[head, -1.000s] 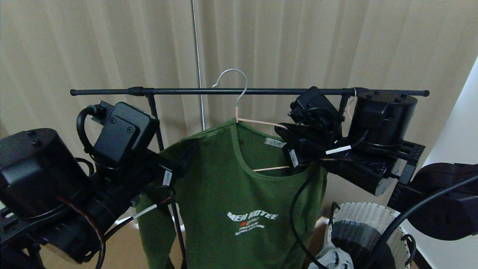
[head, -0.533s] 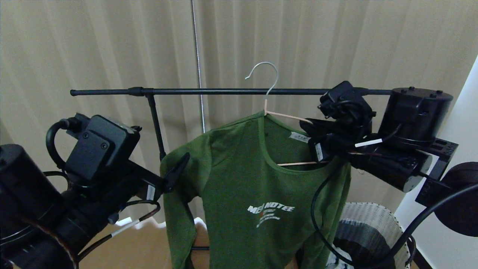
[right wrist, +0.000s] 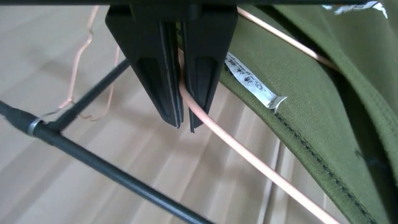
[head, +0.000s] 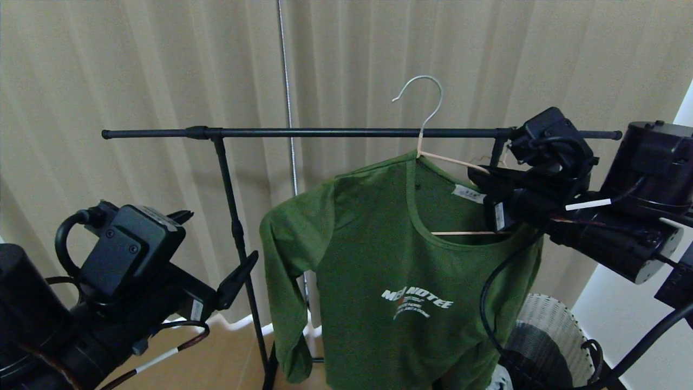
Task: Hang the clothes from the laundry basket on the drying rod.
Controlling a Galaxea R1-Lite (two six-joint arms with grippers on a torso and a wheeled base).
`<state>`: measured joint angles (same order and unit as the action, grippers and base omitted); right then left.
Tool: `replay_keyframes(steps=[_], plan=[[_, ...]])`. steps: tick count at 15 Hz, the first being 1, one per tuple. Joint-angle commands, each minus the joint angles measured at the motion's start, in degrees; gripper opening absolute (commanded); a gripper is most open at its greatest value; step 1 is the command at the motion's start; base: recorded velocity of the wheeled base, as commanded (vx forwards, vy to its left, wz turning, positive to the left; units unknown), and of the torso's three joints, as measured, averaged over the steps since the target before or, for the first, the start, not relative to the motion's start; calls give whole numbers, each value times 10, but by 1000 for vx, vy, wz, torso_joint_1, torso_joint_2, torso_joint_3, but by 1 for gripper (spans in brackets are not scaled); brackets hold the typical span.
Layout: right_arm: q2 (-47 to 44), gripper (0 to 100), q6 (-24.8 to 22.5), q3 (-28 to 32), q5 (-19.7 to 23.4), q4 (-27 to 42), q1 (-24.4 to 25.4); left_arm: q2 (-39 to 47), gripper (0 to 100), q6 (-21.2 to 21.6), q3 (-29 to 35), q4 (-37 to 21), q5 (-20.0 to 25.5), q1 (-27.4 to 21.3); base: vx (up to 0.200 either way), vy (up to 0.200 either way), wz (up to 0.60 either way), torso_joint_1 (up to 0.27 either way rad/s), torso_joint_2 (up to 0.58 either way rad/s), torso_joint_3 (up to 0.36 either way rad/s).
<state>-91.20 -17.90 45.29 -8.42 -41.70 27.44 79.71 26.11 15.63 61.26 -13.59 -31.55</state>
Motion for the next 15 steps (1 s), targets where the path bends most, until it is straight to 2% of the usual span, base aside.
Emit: replay_keyframes(steps=[1,3,4,6,8,9,11,13,15], plan=[[21,0,1,-5,2,0,-1,6,100,-6,-27,0,13,6,0,0,0,0,0,0],[40,0,1,-9,6,0,3,23,100,-33,-36,0,72,5,0,0,0,0,0,0],[44,0,1,-9,6,0,9,31,100,-37,-31,0,82,5,0,0,0,0,0,0],[53,0,0,-9,5,0,27,67,100,-69,-1,1,85,7,0,0,0,0,0,0],[55,0,0,-12,5,1,28,80,100,-76,5,1,85,7,0,0,0,0,0,0],[55,0,0,-14,5,0,28,79,0,-76,4,1,86,6,0,0,0,0,0,0],[54,0,0,-15,5,0,27,78,0,-72,0,1,81,12,0,0,0,0,0,0],[54,0,0,-15,3,1,26,76,0,-52,-13,2,81,57,0,0,0,0,0,0],[55,0,-2,-17,-1,3,8,63,0,-16,-30,2,85,135,0,0,0,0,0,0]])
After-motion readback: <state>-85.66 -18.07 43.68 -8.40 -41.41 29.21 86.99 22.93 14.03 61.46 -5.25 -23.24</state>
